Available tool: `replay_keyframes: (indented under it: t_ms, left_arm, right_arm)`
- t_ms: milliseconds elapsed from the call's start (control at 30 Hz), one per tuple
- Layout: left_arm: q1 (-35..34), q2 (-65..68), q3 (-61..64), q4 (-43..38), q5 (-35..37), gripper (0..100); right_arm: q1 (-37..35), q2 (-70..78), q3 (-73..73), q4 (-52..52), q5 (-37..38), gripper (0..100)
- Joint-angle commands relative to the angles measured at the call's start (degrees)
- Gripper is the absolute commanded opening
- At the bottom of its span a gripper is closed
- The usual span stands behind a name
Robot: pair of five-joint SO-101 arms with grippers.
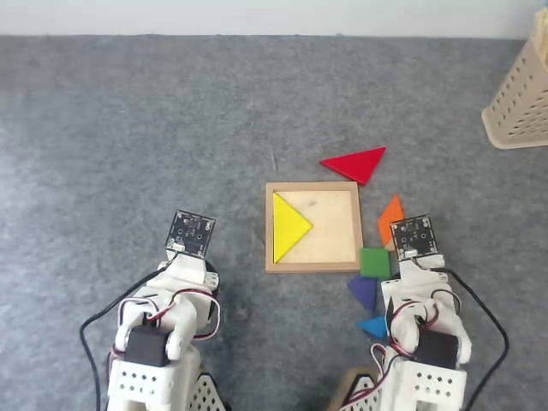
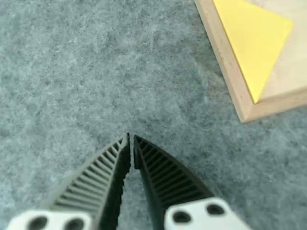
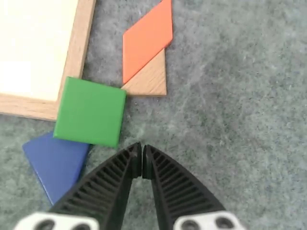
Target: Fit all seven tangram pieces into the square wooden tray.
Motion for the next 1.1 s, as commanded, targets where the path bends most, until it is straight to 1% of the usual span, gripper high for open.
replay_keyframes:
  t_ms: [0, 100, 200, 333, 433, 567, 667, 767, 833, 900, 1000, 1067]
  left_arm:
    - [0.4, -1.2, -1.1, 0.4, 0.4, 1]
    - [0.4, -1.2, -1.1, 0.4, 0.4, 1]
    - [0.4, -1.2, -1.1, 0.4, 0.4, 1]
    - [0.4, -1.2, -1.1, 0.4, 0.4, 1]
    - [0.4, -1.2, -1.1, 0.4, 0.4, 1]
    - [0.4, -1.2, -1.1, 0.4, 0.4, 1]
    - [0.4, -1.2, -1.1, 0.4, 0.4, 1]
    - [0.4, -1.2, -1.1, 0.4, 0.4, 1]
    - [0.4, -1.2, -1.1, 0.4, 0.4, 1]
    - [0.4, -1.2, -1.1, 0.4, 0.4, 1]
    - [0.4, -1.2, -1.1, 0.4, 0.4, 1]
    - [0.4, -1.2, -1.1, 0.4, 0.4, 1]
  right_arm:
    - [0.1, -1.2, 1.0, -0.2, 0.4, 2.7]
    - [0.1, -1.2, 1.0, 0.4, 0.7, 2.7]
    - [0.7, -1.3, -0.8, -1.7, 1.0, 2.8]
    - [3.9, -0.9, -7.6, -2.1, 5.5, 2.8]
    - [7.3, -0.6, -12.7, -1.3, 4.0, 2.8]
    - [7.9, 2.9, -19.8, 1.4, 3.7, 2.8]
    - [7.9, 12.4, -25.8, 0.7, 3.5, 2.8]
    - [7.2, 25.6, -33.2, -1.5, 1.4, 2.8]
    - [4.0, 35.4, -38.9, -1.7, 0.4, 2.8]
    - [-0.9, 45.1, -44.9, -0.7, -1.4, 2.8]
    - [-7.0, 59.6, -54.9, 0.7, -7.8, 2.9]
    - [-10.2, 68.4, -62.0, 1.5, -10.9, 5.1]
